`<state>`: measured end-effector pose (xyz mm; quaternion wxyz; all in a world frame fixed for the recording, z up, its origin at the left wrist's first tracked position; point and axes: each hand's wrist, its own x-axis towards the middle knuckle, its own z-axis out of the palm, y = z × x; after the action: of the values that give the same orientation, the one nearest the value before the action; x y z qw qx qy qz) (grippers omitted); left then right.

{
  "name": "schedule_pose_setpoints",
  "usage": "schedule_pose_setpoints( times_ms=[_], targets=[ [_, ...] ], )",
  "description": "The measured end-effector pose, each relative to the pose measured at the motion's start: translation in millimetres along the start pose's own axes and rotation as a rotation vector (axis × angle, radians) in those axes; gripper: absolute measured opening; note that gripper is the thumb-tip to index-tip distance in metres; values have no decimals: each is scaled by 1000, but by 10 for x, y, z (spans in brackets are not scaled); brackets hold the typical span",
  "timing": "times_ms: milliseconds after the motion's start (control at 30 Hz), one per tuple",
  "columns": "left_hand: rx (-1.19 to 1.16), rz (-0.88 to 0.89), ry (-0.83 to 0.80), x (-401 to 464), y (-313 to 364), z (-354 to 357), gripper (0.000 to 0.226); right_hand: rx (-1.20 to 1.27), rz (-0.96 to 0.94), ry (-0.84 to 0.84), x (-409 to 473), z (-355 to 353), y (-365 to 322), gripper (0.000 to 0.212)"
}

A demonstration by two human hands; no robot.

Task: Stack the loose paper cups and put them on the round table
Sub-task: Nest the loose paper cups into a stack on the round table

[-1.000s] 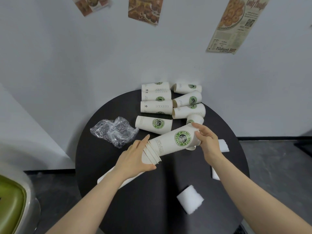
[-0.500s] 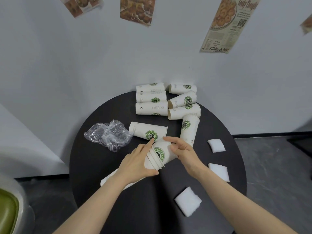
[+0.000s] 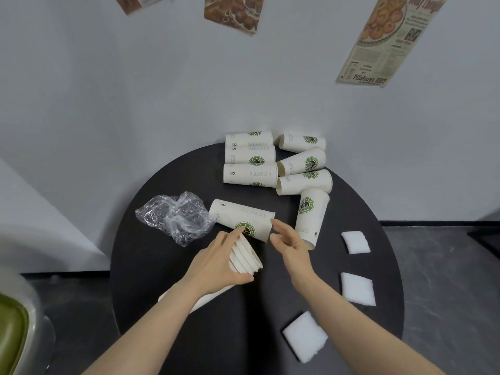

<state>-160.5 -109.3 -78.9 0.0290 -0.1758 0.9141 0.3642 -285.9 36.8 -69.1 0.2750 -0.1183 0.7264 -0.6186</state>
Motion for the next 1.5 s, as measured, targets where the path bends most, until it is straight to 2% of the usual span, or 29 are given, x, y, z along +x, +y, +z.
schedule_pose_setpoints(
  times_ms=[67, 133, 267, 400, 633, 933, 1167, 1500],
  targets=[
    [-2, -14, 6, -21, -70, -23, 106, -88, 36, 67, 159, -41, 55, 42],
    [-20, -30, 15, -46, -113, -41, 106, -128, 70, 28, 307, -51, 95, 46],
    [-77, -45, 21, -89, -136, -66, 106, -105, 114, -54, 543, 29, 109, 44],
    [-76, -56, 25, -125, -154, -80, 109, -102, 124, -42, 668, 112, 147, 39],
    [-66, -52, 42, -134, -132, -59, 109, -66, 132, 24, 570, -29, 139, 39],
    [-99, -18, 61, -216, -32, -8, 108, 73, 31, 105, 250, -599, -143, 46],
    [-80, -13, 87, -292, 41, -61, 112, 129, -64, -37, -47, -851, -290, 49],
    [-75, -18, 144, -532, 90, -160, 111, 130, -157, -141, -270, -725, -470, 46]
  ],
)
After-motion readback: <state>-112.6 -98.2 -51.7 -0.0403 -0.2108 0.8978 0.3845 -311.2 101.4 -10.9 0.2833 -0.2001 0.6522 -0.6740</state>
